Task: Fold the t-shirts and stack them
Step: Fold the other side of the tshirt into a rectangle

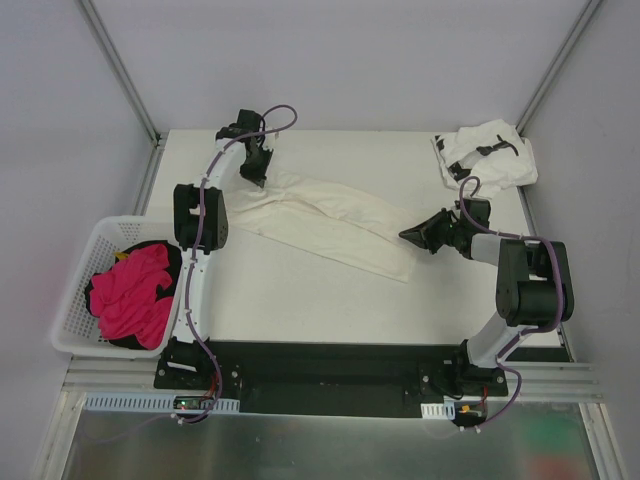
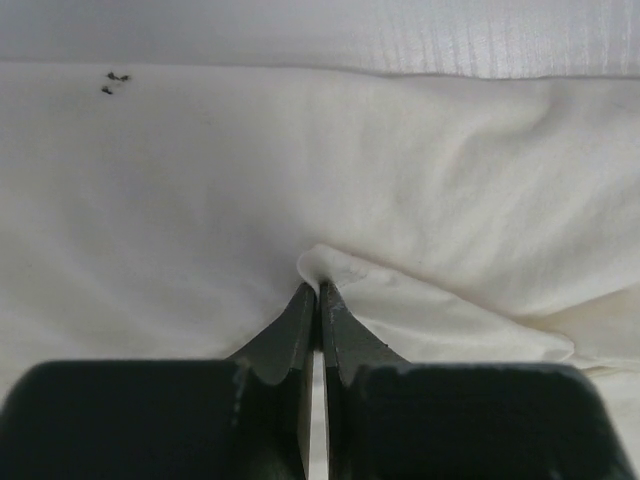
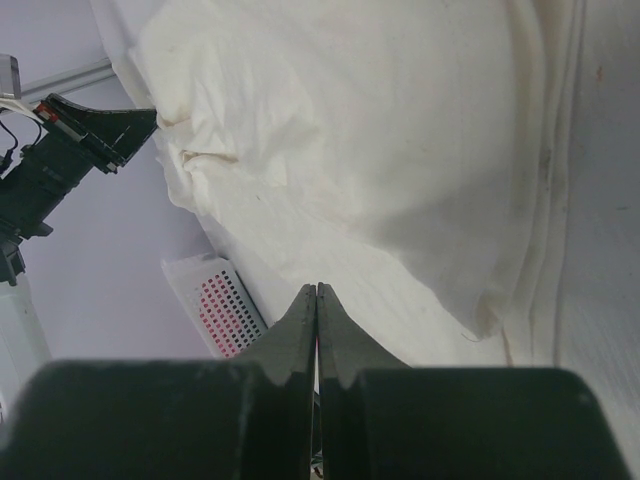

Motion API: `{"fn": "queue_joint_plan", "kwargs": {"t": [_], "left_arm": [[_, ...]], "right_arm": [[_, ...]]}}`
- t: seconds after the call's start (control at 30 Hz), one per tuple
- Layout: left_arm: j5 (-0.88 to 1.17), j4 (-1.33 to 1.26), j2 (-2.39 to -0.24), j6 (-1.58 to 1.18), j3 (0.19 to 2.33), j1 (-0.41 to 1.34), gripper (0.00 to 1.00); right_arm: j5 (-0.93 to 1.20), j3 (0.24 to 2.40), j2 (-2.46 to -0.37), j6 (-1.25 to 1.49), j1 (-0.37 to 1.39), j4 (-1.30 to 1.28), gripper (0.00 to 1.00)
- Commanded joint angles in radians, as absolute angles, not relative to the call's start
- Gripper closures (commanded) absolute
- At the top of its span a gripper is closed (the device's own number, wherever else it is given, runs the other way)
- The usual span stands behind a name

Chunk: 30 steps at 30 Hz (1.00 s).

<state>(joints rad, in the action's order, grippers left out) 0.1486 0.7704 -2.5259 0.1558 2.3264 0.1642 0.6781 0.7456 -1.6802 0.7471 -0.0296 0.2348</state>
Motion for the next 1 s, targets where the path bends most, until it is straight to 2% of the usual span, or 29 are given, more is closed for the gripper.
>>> {"fn": "queue_joint_plan", "kwargs": {"t": [0.0,0.5,0.97], "left_arm": [[0.170,0.784,-2.433,0.124,2.296,0.173,1.00],[0.216,0.782,-2.292,0.061,2.198,0.187,1.00],[0.230,0.784,-2.181,0.020,1.967,0.215,1.00]], "right_arm": [[0.692,0.738,-1.652,0.741,-0.037,0.256,0.99],[0.703,0.729,-1.677,0.759,-0.025,0.304,0.99],[0.710,0.726,-1.654,0.769,-0.025,0.307,0.99]]}}
